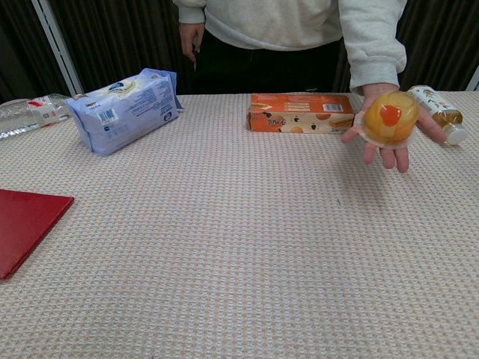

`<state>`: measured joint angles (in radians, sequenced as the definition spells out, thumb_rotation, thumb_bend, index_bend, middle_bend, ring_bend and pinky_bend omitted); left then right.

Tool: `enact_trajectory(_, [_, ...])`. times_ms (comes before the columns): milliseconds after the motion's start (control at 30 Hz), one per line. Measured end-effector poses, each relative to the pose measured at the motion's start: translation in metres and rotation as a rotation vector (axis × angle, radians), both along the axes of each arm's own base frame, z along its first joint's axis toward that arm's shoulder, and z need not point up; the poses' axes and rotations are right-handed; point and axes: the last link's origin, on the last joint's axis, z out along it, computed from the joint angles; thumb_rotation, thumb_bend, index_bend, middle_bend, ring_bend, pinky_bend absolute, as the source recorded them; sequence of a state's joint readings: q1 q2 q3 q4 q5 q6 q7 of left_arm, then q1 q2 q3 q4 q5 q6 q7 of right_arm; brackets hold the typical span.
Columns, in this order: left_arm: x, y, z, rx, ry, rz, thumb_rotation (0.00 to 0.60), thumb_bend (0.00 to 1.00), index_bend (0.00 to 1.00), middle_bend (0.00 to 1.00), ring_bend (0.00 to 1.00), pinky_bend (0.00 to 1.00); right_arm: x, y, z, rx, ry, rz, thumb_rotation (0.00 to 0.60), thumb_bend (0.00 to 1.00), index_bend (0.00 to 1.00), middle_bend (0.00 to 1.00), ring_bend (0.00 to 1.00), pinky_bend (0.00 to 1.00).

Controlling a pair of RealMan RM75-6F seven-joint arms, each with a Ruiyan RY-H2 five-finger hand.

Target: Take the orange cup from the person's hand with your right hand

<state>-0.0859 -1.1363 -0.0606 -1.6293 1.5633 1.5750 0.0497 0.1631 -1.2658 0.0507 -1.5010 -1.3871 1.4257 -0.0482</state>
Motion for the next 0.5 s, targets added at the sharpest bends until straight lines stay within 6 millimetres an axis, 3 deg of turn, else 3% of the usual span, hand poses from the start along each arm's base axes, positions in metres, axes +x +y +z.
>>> enact_trajectory(267, [0.001, 0.000, 0.000, 0.000, 0.001, -0.003, 0.600, 0.09, 0.01, 0.00, 0.00, 0.00, 0.002, -0.001, 0.002, -0.007, -0.016, 0.002, 0.600, 0.12, 0.03, 0.00, 0.00, 0.00])
enact_trajectory(500, [-0.001, 0.001, 0.001, 0.008, 0.005, 0.001, 0.600, 0.09, 0.01, 0.00, 0.00, 0.00, 0.011, -0.013, 0.005, -0.007, -0.059, 0.002, 0.600, 0.12, 0.04, 0.00, 0.00, 0.00])
